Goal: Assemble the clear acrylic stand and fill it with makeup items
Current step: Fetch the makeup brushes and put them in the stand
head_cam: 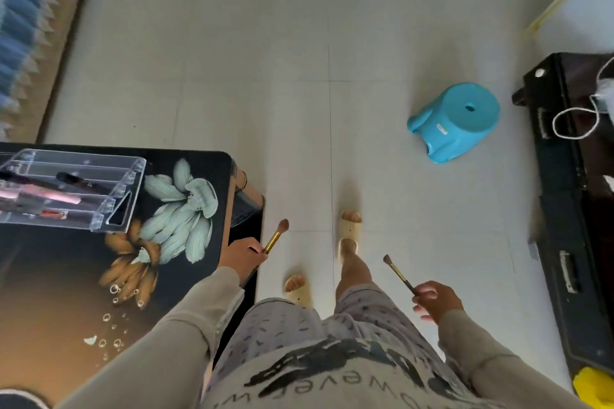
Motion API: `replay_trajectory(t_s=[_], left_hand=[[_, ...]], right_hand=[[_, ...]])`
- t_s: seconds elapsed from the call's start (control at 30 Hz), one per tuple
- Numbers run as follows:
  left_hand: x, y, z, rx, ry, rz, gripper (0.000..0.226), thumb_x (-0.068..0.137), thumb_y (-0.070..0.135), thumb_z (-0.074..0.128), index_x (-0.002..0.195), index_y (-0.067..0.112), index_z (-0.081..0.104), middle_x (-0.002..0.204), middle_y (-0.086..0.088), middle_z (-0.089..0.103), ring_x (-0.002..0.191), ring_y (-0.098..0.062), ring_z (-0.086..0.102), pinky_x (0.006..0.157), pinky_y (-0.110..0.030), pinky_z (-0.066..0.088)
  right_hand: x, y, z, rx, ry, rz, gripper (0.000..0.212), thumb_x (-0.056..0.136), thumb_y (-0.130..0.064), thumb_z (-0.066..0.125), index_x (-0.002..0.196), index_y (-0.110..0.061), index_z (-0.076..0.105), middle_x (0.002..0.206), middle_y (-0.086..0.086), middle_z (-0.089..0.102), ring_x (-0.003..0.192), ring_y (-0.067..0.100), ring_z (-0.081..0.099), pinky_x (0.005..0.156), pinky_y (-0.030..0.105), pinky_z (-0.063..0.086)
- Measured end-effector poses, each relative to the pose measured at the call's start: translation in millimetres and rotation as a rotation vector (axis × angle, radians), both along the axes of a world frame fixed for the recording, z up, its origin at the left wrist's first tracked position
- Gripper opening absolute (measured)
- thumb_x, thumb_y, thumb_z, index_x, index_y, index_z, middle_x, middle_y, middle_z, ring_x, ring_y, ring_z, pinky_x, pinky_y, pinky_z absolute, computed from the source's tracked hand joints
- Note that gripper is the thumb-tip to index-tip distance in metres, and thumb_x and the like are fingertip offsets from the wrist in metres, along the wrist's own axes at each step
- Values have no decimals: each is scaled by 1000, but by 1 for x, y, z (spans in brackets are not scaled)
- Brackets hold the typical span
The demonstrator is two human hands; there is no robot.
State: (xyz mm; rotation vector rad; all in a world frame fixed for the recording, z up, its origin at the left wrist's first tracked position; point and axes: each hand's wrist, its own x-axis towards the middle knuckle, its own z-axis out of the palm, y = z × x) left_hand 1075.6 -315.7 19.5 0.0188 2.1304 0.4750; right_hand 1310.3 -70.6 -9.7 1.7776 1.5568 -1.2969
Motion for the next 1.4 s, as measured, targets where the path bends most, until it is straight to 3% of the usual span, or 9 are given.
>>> replay_trajectory(t_s=[0.13,0.23,0.43,0.57,0.9,1.0,1.1,1.3,1.4], left_hand=[[-18,15,-6,-33,-27,110,6,88,15,56,91,10,58,104,-16,66,90,-25,60,83,-29,45],[-25,27,-9,-52,-71,232,3,87,14,58,88,11,58,109,-18,67,87,-23,58,85,-31,48],[-36,60,-15,-79,-93,459,3,86,13,61,84,10,60,107,-18,69,81,-23,58,75,-27,45],[-53,81,-20,-84,-108,588,10,84,12,63,93,7,65,107,-16,70,93,-26,64,85,-29,48],[-165,99,-35,-72,-93,685,19,85,12,61,100,3,66,110,-14,68,102,-31,63,88,-31,48],[-212,98,-26,-84,-78,676,8,85,14,60,85,12,67,100,-11,67,103,-30,63,81,-26,43],[-262,97,-16,-71,-29,675,12,86,18,57,76,20,62,97,-8,65,105,-26,61,77,-22,37],[-330,77,-5,-34,72,837,17,86,12,57,99,7,67,109,-13,69,106,-27,61,91,-27,44],[-348,69,-7,-30,74,899,17,87,13,56,99,8,66,109,-11,69,105,-26,62,87,-25,43]], right_hand=[[-60,50,-5,-36,-6,109,20,84,10,51,102,8,60,86,20,64,73,32,61,59,32,49],[-117,91,-2,-52,28,227,22,84,11,50,104,9,60,77,14,62,58,22,56,52,26,44],[-221,162,12,-27,128,460,23,85,9,52,107,9,57,109,30,64,76,29,56,54,24,43],[-275,190,13,-6,120,575,21,85,8,53,106,7,58,106,27,66,77,29,57,56,24,45],[-393,208,-2,-23,61,696,7,89,2,52,91,-4,53,89,13,60,78,29,58,62,27,47],[-428,209,0,-11,28,689,7,88,2,53,91,-3,54,89,14,61,80,30,58,63,27,48],[-466,208,0,-16,25,640,11,85,9,53,87,-1,55,75,13,59,64,28,56,55,27,44],[-547,192,5,-24,48,657,17,83,13,53,80,-3,53,65,9,56,54,22,52,52,25,41],[-591,179,6,-19,69,724,14,84,13,52,83,-1,54,72,13,58,55,22,53,52,26,43]])
